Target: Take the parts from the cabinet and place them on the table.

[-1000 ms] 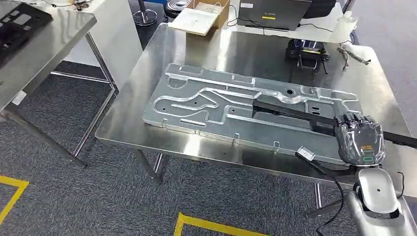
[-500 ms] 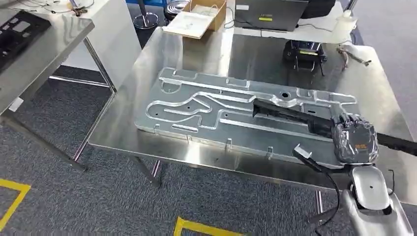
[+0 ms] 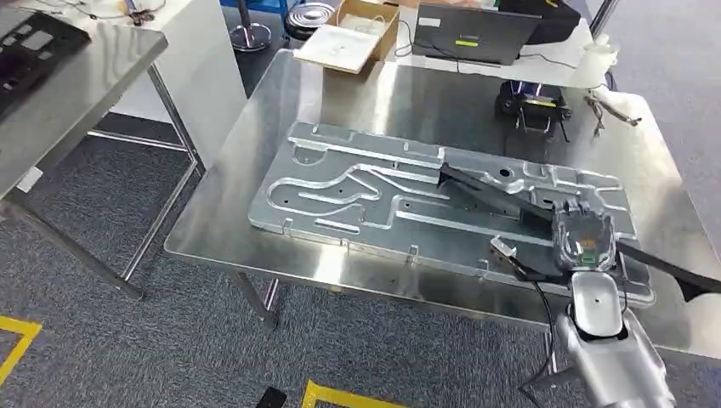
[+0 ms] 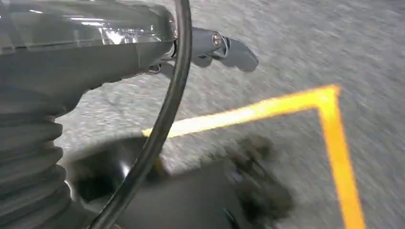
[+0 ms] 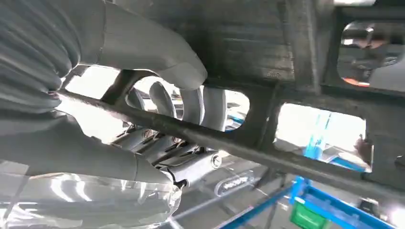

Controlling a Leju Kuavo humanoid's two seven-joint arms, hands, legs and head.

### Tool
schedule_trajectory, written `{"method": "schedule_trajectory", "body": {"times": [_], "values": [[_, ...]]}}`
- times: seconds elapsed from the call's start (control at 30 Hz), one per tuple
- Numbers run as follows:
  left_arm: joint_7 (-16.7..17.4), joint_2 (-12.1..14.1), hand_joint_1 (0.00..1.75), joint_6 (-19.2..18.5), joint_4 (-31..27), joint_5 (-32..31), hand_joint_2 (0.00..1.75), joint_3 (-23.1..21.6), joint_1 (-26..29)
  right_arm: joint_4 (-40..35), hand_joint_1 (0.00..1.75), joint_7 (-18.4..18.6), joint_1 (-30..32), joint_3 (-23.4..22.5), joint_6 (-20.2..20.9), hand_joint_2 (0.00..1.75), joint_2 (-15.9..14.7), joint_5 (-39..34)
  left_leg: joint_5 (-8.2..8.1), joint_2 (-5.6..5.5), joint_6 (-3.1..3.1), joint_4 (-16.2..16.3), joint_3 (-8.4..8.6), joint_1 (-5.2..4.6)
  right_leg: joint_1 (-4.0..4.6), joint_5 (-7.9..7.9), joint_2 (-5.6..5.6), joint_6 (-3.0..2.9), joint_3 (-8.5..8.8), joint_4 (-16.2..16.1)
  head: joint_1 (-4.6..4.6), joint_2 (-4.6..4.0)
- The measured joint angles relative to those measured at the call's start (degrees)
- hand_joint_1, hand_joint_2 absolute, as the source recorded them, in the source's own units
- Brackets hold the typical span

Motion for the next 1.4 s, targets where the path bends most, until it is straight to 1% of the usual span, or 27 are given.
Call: {"method": "schedule_trajectory", "body": {"times": [0.07,0.1,0.13,0.23,0.27,0.3,0.33,0.43,0.47,0.57,0.6,0.63,0.73,0.8,0.9,0.97,1.0,1.03,1.07,1.1,1.13,1.17,1.23,1.27,1.3,1.33,1.4], "values": [[0.6,-0.2,0.00,-0.1,0.7,0.8,1.75,-0.4,-1.3,1.9,1.75,0.2,-0.6,0.6,-0.5,1.75,0.5,0.0,-0.36,0.45,0.23,0.0,0.34,-0.05,0.22,-2.43,0.07,0.11,-4.63,7.4,0.00,0.00],[0.9,-0.2,0.00,0.0,0.8,1.2,1.75,-0.4,-1.7,2.8,1.75,0.2,-1.1,1.0,-0.7,1.75,0.8,0.0,-0.61,0.65,0.22,0.0,0.69,-0.05,0.17,-1.69,0.05,0.15,-5.51,7.8,0.00,0.00],[1.0,-0.3,0.00,0.0,1.0,1.6,1.75,-0.4,-2.1,3.6,1.75,0.2,-1.8,1.3,-0.8,1.75,1.2,0.0,-0.86,0.82,0.05,0.0,1.11,-0.05,0.14,0.24,0.02,0.06,-5.04,5.9,0.00,0.00],[1.4,-0.7,0.00,0.1,1.7,2.3,1.75,-0.5,-4.0,6.0,1.75,0.0,-3.5,2.4,-0.8,1.75,1.7,0.0,-1.76,1.22,-0.48,0.2,2.03,-0.04,0.19,8.30,0.25,-0.64,0.70,-8.1,0.02,0.00],[1.4,-0.8,0.00,0.1,1.9,2.3,1.75,-0.6,-4.6,6.6,1.75,-0.1,-4.1,2.8,-0.9,1.75,2.0,0.0,-2.01,1.20,-0.82,0.5,1.91,-0.45,0.68,5.66,0.14,-0.83,0.82,-8.8,0.02,0.00],[1.5,-0.9,0.00,0.1,2.0,2.3,1.75,-0.7,-5.0,6.9,1.75,-0.1,-4.4,3.1,-0.9,1.75,2.3,0.0,-2.19,1.22,-1.09,0.2,1.68,-0.36,0.72,4.62,0.08,-1.30,0.77,-8.7,0.00,0.00],[1.5,-0.9,0.00,0.1,2.1,2.4,1.75,-0.7,-5.1,7.3,1.75,-0.2,-4.5,3.4,-1.0,1.75,2.5,0.0,-1.94,1.13,-1.37,0.7,2.11,-0.42,0.67,6.16,0.04,-1.71,0.95,-9.3,0.00,0.00],[1.5,-0.9,0.00,0.2,2.2,2.5,1.75,-0.7,-5.1,8.0,1.75,-0.2,-5.2,3.8,-1.0,1.75,3.0,0.0,-3.05,0.68,-2.41,2.3,2.31,-0.19,0.24,6.03,-0.29,-2.74,2.70,-9.3,0.02,0.00],[1.5,-0.9,0.00,0.2,2.2,2.5,1.75,-0.7,-5.3,8.2,1.75,-0.2,-5.6,3.8,-1.1,1.75,3.1,0.0,-4.31,0.60,-2.79,4.9,0.98,-0.13,0.19,5.76,-0.34,-3.10,3.02,-9.3,-0.02,0.00],[1.5,-0.9,0.00,0.2,2.3,2.6,1.75,-0.7,-5.2,8.7,1.75,-0.2,-5.8,4.2,-1.1,1.75,3.6,0.0,-9.01,0.59,-3.63,16.7,-7.01,0.49,0.21,4.86,-0.33,-3.18,3.53,-9.1,0.00,0.00],[1.5,-0.8,0.00,0.2,2.3,2.6,1.75,-0.7,-5.1,8.9,1.75,-0.2,-5.8,4.3,-1.1,1.75,3.7,0.0,-8.54,0.59,-3.75,17.8,-8.50,0.62,0.18,4.51,-0.34,-3.11,3.83,-9.1,0.00,0.00],[1.5,-0.8,0.00,0.2,2.3,2.7,1.75,-0.7,-5.0,9.1,1.75,-0.2,-5.8,4.3,-1.1,1.75,3.9,0.0,-6.79,0.60,-3.76,16.4,-8.71,0.71,0.16,4.11,-0.32,-3.00,4.32,-9.1,-0.02,0.00],[1.0,-0.8,0.00,0.6,2.3,3.0,1.75,-0.7,-5.0,9.5,1.75,-0.7,-5.9,4.5,-1.2,1.75,4.2,0.0,3.68,0.71,-3.00,2.5,-4.59,0.74,0.09,2.42,-0.40,-2.45,6.45,-9.2,0.00,0.00],[0.5,-0.7,0.00,1.3,2.4,4.0,1.75,-0.7,-5.1,9.9,1.75,-1.0,-6.3,4.5,-1.2,1.75,4.7,0.0,2.06,0.75,-2.38,1.0,-4.53,0.15,0.19,2.05,-0.32,-1.81,6.71,-9.4,-0.02,0.00],[0.5,-0.8,0.00,1.9,2.4,6.0,1.75,-0.7,-5.5,10.6,1.75,-2.0,-7.2,4.7,-1.4,1.75,5.3,0.0,2.82,0.56,-1.06,0.4,-3.34,0.08,0.09,2.30,-0.32,-0.75,7.62,-9.6,-0.02,0.00],[0.8,-0.9,0.00,1.9,2.4,6.8,1.75,-0.7,-6.3,11.4,1.75,-2.3,-8.5,5.1,-1.5,1.75,5.7,0.0,2.80,0.44,-0.66,-0.7,-1.91,0.29,-0.06,2.01,-0.23,-0.55,5.78,-5.9,-0.02,0.00],[1.0,-0.9,0.00,1.6,2.4,7.6,1.75,-0.7,-6.8,12.1,1.75,-2.5,-9.2,5.2,-1.6,1.75,5.9,0.0,2.64,0.37,-0.42,-0.7,-1.78,0.27,-0.09,0.91,-0.20,-0.48,3.43,-2.2,-0.02,0.00],[1.3,-0.9,0.00,1.4,2.4,8.3,0.00,-0.7,-7.2,12.9,0.00,-2.8,-9.7,5.2,-1.7,0.00,6.2,0.0,2.42,0.20,-0.13,-0.7,-1.63,0.20,0.04,-0.84,-0.14,-0.42,0.63,1.9,0.00,0.00],[1.6,-0.9,0.00,1.1,2.4,8.9,1.75,-0.7,-7.3,13.5,0.00,-3.1,-10.0,5.3,-1.8,0.00,6.4,0.0,2.14,-0.01,0.01,-0.7,-1.40,0.13,0.10,-2.55,-0.11,-0.36,-1.79,5.0,-0.02,0.00],[2.2,-0.8,0.00,0.7,2.1,9.7,1.75,-0.7,-7.4,14.5,0.00,-3.2,-10.2,5.5,-1.9,0.00,6.8,0.0,1.77,-0.28,0.06,-0.6,-1.10,0.07,0.15,-3.43,-0.08,-0.25,-3.78,6.7,-0.02,0.00],[2.9,-0.8,0.00,0.7,1.8,10.2,0.00,-0.7,-7.4,15.3,0.00,-3.6,-10.6,5.9,-1.9,0.00,7.1,0.0,1.35,-0.41,0.04,-0.5,-0.70,0.05,0.17,-2.50,-0.08,-0.34,-4.42,5.9,0.00,0.00],[3.5,-0.8,0.00,0.6,1.3,10.7,0.00,-0.7,-7.4,16.2,0.00,-4.0,-11.2,6.3,-2.0,0.00,7.6,0.0,0.86,-0.51,-0.03,-0.4,-0.12,0.02,0.18,0.16,-0.08,-0.49,-4.00,3.0,-0.02,0.00],[3.7,-0.9,0.00,0.0,0.5,12.0,0.00,-0.7,-7.7,17.5,0.00,-4.2,-12.5,6.7,-2.1,0.00,8.3,0.0,-0.21,-0.68,-0.24,-0.1,1.04,-0.08,0.32,7.93,-0.03,-1.37,-1.01,-6.5,0.00,0.00],[3.6,-0.9,0.00,-0.4,0.2,12.8,0.00,-0.8,-7.8,18.4,0.00,-4.2,-13.2,7.0,-2.3,0.00,8.7,0.0,-0.63,-0.74,-0.39,0.1,1.30,-0.10,0.69,9.16,0.04,-1.88,-0.49,-8.9,0.00,0.00],[3.7,-0.9,0.00,-0.7,0.0,13.2,0.00,-0.8,-8.0,19.1,0.00,-4.3,-13.9,7.2,-2.3,0.00,8.9,0.0,-0.80,-0.99,-0.66,0.3,0.97,-0.21,0.97,7.05,0.02,-1.84,-0.60,-9.6,0.02,0.00],[3.9,-0.9,0.00,-0.9,-0.4,13.6,0.00,-0.8,-8.1,19.6,0.00,-4.4,-14.2,7.3,-2.4,0.00,9.2,0.0,-1.12,-0.98,-1.14,0.3,0.77,-0.17,1.12,8.44,0.11,-2.11,-0.45,-9.2,-0.02,0.00],[3.9,-0.8,0.00,-1.2,-0.9,14.0,0.00,-0.8,-7.8,20.1,0.00,-4.5,-14.8,7.5,-2.6,0.00,9.6,0.0,-1.16,-0.98,-1.67,0.6,1.54,-0.32,0.88,8.25,0.12,-2.62,0.15,-9.5,0.00,0.00]]}}
